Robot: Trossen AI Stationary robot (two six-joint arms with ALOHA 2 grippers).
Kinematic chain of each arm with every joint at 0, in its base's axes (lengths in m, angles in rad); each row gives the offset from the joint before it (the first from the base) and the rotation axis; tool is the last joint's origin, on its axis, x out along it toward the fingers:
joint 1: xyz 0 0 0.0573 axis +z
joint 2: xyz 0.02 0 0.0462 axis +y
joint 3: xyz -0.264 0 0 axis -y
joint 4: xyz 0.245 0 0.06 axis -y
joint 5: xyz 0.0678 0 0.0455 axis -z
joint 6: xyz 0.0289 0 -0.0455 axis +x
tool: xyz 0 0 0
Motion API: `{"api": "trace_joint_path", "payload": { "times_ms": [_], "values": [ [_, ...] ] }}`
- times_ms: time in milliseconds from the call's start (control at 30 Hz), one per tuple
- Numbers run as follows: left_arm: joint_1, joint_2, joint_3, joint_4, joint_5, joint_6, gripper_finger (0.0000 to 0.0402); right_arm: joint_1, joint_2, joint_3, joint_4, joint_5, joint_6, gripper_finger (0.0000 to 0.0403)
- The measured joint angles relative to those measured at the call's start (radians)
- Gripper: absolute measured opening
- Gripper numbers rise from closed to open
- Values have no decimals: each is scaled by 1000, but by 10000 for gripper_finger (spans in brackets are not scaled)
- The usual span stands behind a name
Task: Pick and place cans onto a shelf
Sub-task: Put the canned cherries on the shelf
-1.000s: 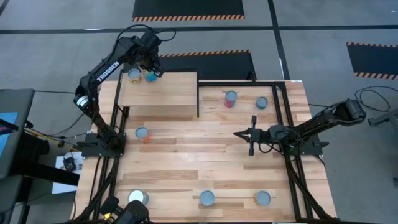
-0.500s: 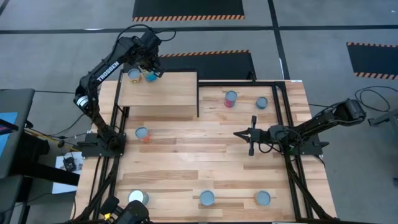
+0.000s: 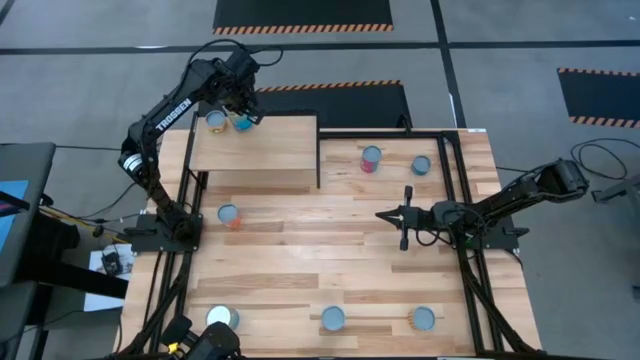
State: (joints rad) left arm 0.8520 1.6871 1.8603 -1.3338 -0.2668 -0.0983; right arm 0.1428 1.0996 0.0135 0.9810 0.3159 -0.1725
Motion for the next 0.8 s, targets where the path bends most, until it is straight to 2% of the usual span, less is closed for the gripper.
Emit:
{"api": "trace_joint_path", "payload": {
  "times_ms": [600, 800],
  "values": [
    [-3, 0, 0, -1, 0, -10, 0, 0, 0, 0, 0, 0, 0, 15],
    [-3, 0, 0, -4, 0, -16, 22, 0, 0, 0, 0, 0, 0, 17]
  ]
}}
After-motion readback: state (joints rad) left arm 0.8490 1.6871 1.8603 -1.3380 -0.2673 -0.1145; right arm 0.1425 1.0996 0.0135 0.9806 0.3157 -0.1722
